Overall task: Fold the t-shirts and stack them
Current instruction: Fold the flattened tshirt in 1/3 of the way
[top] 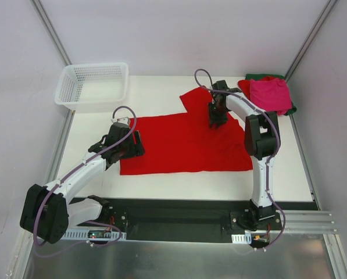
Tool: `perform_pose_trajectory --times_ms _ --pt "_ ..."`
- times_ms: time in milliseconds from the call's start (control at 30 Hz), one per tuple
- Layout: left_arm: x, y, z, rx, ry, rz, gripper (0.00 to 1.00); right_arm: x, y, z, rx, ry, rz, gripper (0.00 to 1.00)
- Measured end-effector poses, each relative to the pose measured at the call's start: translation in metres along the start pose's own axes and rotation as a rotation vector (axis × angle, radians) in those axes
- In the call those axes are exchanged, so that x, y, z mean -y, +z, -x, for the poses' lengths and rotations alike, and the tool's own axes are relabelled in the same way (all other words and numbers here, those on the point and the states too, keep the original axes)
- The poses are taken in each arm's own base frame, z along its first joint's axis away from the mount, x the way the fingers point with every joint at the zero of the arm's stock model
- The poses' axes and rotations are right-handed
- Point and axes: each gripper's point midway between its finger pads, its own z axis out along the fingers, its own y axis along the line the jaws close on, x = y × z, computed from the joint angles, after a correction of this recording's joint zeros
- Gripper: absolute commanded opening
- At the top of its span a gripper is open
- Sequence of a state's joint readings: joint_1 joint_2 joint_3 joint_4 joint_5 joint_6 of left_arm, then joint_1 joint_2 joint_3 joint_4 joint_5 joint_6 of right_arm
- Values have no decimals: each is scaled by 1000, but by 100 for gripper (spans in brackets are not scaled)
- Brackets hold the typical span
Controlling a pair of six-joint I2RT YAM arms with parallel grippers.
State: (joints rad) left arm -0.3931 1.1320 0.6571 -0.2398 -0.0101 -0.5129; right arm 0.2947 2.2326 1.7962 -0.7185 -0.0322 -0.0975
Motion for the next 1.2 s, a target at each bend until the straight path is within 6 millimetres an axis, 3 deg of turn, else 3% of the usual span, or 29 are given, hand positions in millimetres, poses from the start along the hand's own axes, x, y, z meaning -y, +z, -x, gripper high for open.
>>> perform_pose_trajectory --times_ms 300,633,900,1067,1200 --pt "0 0 0 0 0 0 67 28 -5 -12 -28 32 -85 37" --pt "-3 3 -1 -8 15 17 67 28 -21 -36 -32 36 -63 38" --pt "3 1 18 26 38 17 67 12 -63 1 120 31 14 39" --pt "1 2 22 41 39 36 67 6 -65 12 153 28 46 39" --pt "1 1 28 58 43 46 67 0 -51 16 139 29 76 38"
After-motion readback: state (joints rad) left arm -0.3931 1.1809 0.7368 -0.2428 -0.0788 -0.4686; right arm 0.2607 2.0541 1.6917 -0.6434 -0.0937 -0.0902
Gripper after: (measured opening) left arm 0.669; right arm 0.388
